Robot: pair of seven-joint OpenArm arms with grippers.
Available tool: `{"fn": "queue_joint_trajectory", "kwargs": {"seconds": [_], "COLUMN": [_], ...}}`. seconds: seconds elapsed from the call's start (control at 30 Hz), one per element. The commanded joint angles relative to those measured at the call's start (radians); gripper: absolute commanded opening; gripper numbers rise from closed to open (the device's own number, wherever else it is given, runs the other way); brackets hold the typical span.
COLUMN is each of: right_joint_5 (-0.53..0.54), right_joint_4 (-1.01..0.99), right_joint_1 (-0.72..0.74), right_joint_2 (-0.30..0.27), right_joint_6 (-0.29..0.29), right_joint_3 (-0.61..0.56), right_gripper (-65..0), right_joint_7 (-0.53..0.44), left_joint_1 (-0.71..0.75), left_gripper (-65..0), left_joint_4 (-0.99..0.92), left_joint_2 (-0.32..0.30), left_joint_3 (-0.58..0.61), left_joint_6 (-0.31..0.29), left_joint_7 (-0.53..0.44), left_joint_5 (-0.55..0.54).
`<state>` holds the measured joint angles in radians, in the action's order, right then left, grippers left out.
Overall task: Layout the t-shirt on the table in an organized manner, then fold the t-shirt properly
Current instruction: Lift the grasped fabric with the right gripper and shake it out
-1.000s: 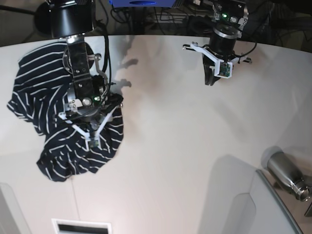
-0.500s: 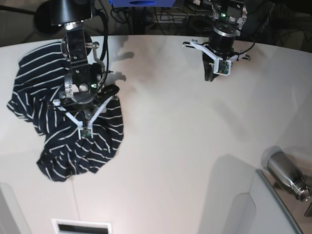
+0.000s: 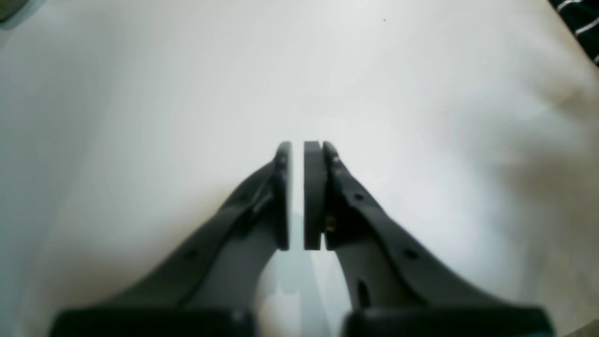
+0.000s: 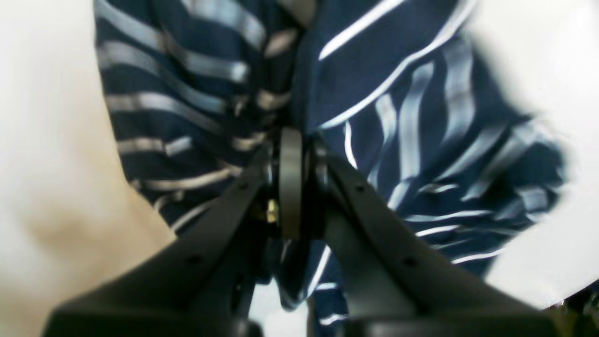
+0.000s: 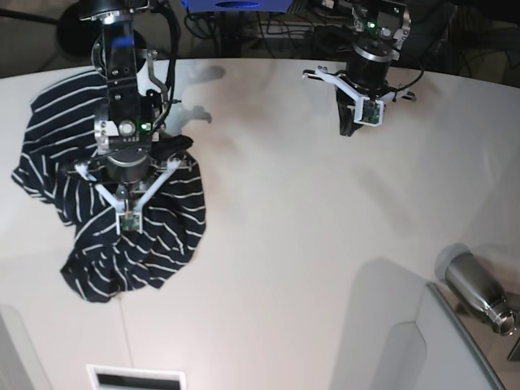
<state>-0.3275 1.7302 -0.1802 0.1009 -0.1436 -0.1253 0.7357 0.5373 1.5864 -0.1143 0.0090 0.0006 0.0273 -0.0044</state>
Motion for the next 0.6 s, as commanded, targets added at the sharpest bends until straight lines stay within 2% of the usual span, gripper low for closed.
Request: {"fn": "queue_joint_trajectory", "kwargs": {"seconds": [0.0, 0.13, 0.23, 0.3, 0.43, 0.57], "right_joint_5": [-0.003, -0.003, -0.003, 0.0, -0.002, 0.001], "right_joint_4": [0.063, 0.239, 0.282, 0.27, 0.187, 0.024], "right_joint_1": [-0.008, -0.058, -0.063, -0.06, -0.037, 0.015], "right_joint_2": [0.001, -0.042, -0.065, -0.069, -0.069, -0.065], "right_joint_6": [0.011, 0.011, 0.011, 0.011, 0.011, 0.011], "right_joint_3": [-0.035, -0.141, -0.216, -0.285, -0.455, -0.613], "right_gripper": [-64.1, -64.1, -64.1, -64.1, -64.1, -64.1], "right_joint_7": [-0.023, -0.026, -0.029, -0.026, -0.023, -0.026], "left_joint_1": [-0.001, -0.021, -0.023, -0.024, -0.032, -0.035], "left_gripper": [-65.0, -65.0, -65.0, -65.0, -65.0, -65.0], "left_joint_4": [0.019, 0.012, 0.019, 0.036, 0.118, 0.167], "left_joint_2": [-0.003, -0.003, -0.003, 0.003, -0.011, -0.069], "left_joint_3": [-0.001, 0.001, -0.004, -0.013, -0.013, -0.014], "left_joint_6": [0.005, 0.005, 0.005, 0.005, 0.005, 0.006], "left_joint_7": [-0.025, -0.02, -0.023, -0.025, -0.017, -0.017], "left_joint_5": [-0.001, -0.003, -0.003, -0.018, -0.138, -0.2]}}
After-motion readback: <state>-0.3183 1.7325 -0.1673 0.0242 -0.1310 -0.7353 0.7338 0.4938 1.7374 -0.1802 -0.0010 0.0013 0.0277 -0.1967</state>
